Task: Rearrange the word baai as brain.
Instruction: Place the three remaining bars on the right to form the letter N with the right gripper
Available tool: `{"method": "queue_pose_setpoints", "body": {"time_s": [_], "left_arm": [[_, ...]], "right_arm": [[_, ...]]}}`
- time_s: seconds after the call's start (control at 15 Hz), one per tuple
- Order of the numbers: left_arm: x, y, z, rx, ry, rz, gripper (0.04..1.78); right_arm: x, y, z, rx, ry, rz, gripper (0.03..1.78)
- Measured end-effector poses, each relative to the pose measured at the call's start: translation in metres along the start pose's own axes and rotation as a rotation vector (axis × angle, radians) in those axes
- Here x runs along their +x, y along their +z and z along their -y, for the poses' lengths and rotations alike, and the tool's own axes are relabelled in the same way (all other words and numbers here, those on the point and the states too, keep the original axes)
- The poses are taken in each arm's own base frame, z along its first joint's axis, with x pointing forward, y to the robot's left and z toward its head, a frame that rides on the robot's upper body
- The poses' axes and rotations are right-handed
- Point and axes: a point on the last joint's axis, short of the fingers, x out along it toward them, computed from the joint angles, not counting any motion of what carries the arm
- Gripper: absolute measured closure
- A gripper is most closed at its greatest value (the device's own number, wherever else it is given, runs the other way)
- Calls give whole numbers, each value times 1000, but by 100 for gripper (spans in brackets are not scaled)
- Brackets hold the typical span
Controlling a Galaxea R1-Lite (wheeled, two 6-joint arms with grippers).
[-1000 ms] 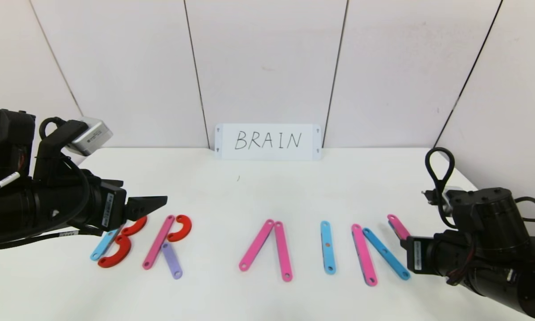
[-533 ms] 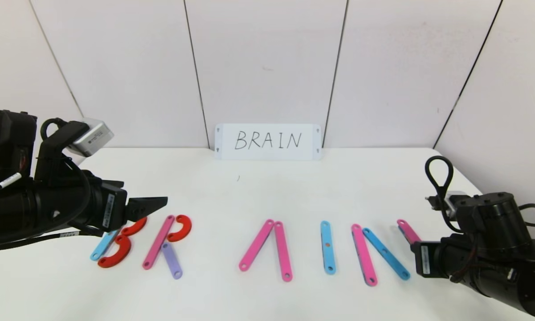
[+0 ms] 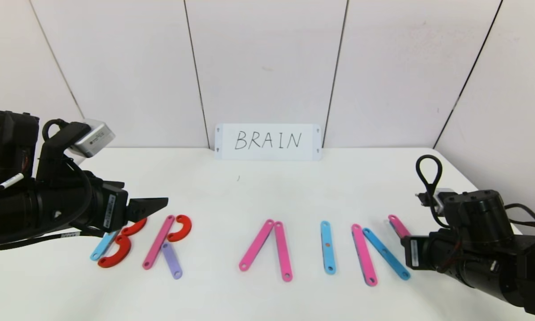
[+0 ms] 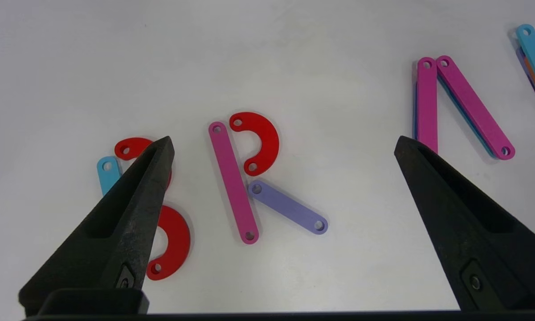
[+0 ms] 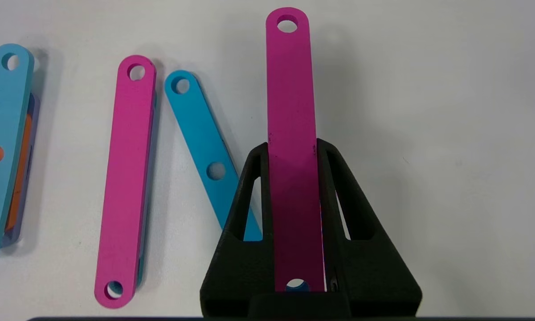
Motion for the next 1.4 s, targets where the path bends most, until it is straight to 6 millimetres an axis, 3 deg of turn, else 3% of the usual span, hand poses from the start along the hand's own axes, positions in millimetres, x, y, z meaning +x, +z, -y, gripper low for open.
{"method": "queue_pose_setpoints", "body": {"time_s": [1.4], "left_arm": [[1,0,0,-1,0,-3,9]], "right_arm": [[18,-6,0,-36,-12,-35,150]]}}
